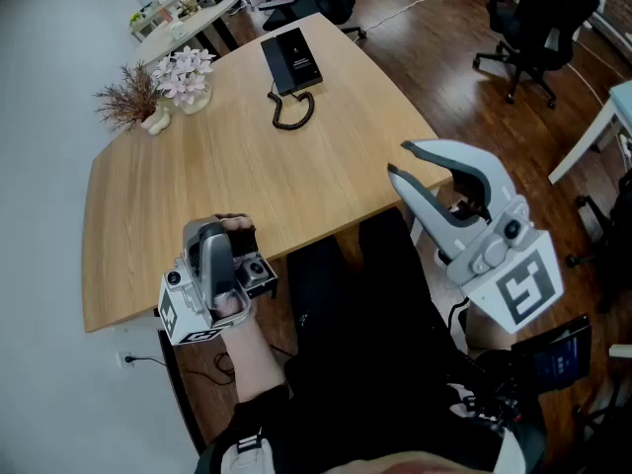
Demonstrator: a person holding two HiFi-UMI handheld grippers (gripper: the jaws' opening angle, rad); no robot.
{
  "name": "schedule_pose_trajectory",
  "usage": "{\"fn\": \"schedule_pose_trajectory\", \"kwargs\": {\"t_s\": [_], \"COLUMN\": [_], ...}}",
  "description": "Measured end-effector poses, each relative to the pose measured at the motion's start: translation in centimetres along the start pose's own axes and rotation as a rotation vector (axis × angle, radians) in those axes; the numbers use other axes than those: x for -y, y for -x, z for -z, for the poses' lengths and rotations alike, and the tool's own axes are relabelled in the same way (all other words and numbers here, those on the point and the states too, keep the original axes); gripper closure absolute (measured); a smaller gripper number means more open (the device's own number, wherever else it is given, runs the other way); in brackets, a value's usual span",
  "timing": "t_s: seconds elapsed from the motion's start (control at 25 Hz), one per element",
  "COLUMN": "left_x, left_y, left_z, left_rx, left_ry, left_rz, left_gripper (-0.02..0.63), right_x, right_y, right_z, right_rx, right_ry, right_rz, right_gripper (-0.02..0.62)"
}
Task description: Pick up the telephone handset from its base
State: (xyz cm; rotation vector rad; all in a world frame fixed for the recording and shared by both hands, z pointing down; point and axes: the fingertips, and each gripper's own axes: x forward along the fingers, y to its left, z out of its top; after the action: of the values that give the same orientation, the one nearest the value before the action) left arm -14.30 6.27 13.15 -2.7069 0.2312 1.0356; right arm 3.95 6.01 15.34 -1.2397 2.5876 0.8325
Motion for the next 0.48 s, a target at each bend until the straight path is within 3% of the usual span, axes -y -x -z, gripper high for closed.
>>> {"fn": "schedule_pose_trajectory", "kwargs": {"t_s": [0.2,0.48], "left_x": [-0.7,-3.0], "left_y": [-0.2,0.6], "left_z": [1.0,2.9], "left_rx": [-0.014,-0.064], "left_ry": [0.023,0.059], "left_rz": [0.007,-0.064], "left_gripper": [0.604,0.604], "right_x": [0.4,0.5], "right_y": [0.2,-0.5], "right_z": [-0.2,2.6], "right_rx": [-0.009,-0.081], "right_ry": [0.028,-0.027], "right_rz": [0.008,-0.017], "right_gripper": [0.515,0.517]}}
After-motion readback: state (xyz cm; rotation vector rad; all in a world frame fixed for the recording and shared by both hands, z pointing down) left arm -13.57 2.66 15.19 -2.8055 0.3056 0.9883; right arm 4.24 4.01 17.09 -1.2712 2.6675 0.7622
